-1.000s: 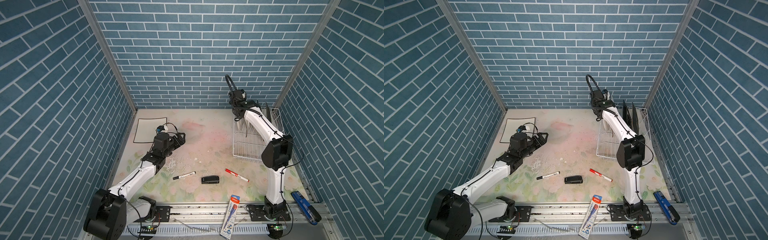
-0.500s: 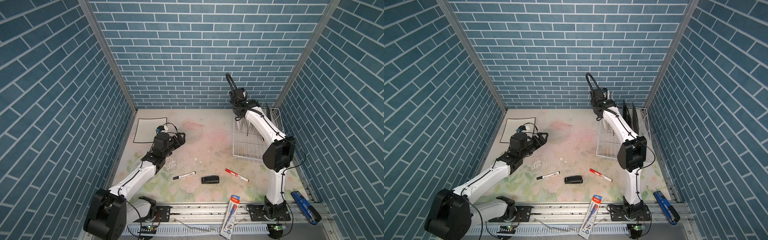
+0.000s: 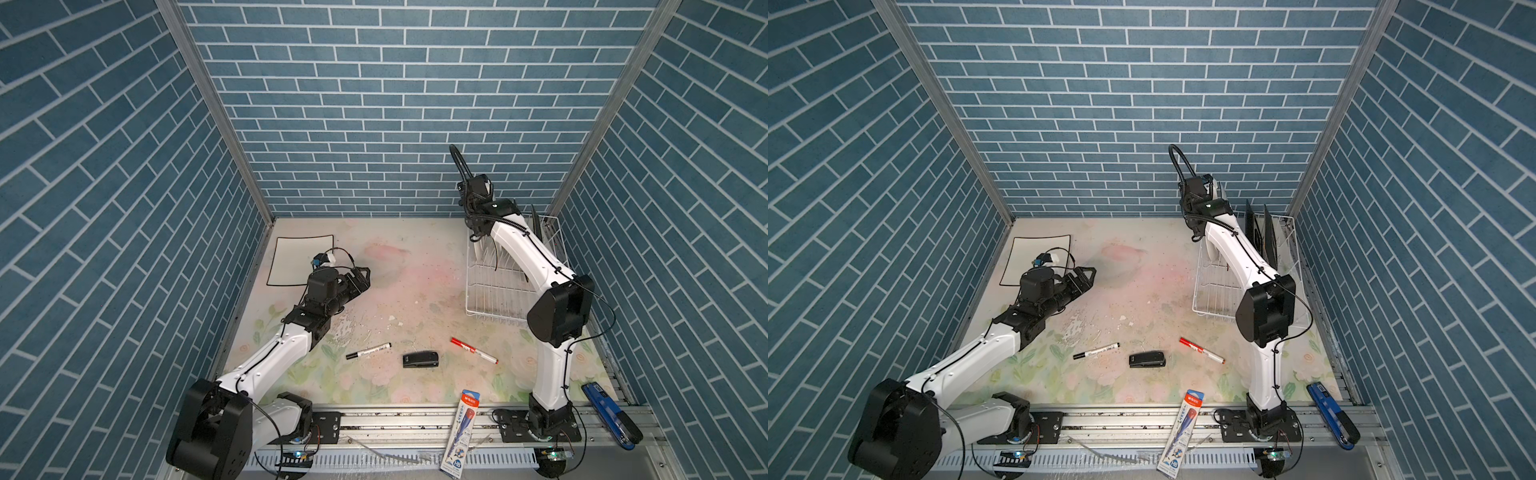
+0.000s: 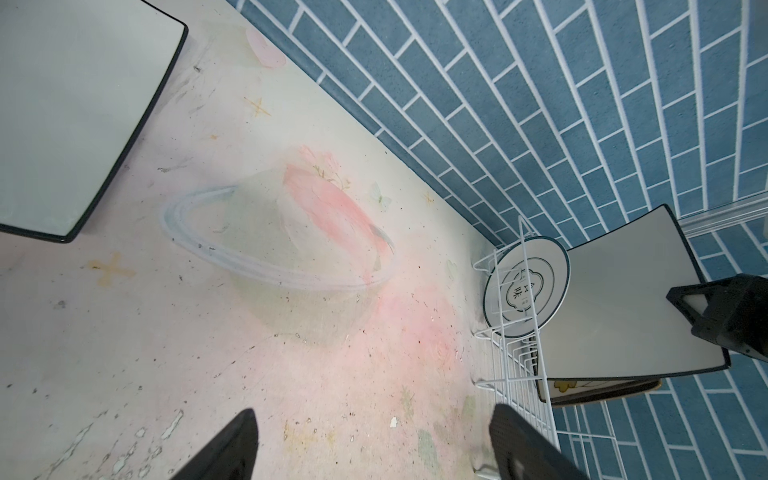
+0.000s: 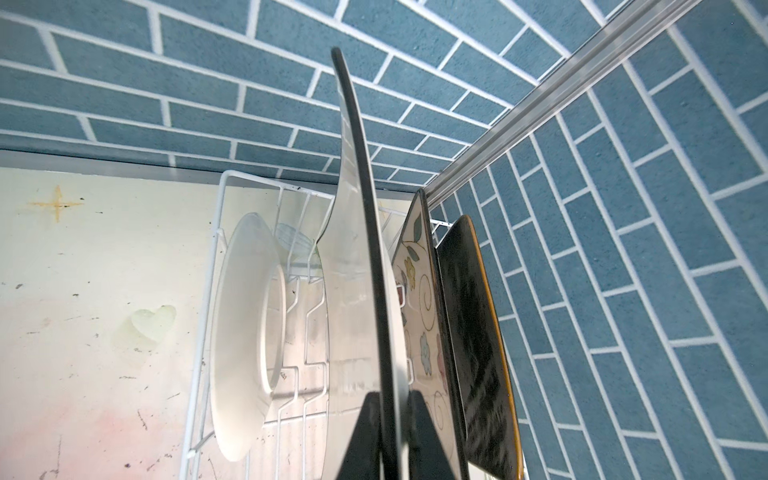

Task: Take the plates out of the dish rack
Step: 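Close the right gripper on the white square plate's edge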

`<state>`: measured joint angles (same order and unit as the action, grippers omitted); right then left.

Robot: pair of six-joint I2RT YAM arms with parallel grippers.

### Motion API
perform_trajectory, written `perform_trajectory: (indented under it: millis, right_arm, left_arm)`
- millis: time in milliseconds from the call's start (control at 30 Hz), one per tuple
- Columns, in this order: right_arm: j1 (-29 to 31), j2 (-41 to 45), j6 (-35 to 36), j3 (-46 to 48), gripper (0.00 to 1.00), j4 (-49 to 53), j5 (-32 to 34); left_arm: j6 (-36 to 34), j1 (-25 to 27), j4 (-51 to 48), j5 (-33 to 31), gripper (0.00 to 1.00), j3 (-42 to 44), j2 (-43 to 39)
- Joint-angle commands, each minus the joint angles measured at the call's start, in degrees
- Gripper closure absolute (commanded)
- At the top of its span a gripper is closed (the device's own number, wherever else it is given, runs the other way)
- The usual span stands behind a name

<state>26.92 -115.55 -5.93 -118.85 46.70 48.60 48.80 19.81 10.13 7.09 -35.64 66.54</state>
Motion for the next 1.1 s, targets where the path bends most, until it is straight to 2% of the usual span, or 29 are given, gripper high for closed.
perform_trajectory:
  millis: [0, 700, 1067]
  right_arm:
    - [0.9, 5.7, 2.0, 0.5, 1.00, -5.6, 4.8]
    - [1.7, 9.5, 5.1, 3.8, 1.00, -6.6, 5.3]
    - [3.3, 13.4, 5.1, 6.2, 1.00, -7.4, 5.9]
  left_arm:
    - [0.1, 0.3, 0.4, -0.2, 0.11, 0.7, -0.9]
    - [0.7, 0.3, 1.7, 0.9, 0.11, 0.7, 0.0]
    - [1.4, 1.8, 4.8, 2.7, 0.11, -0.4, 3.6]
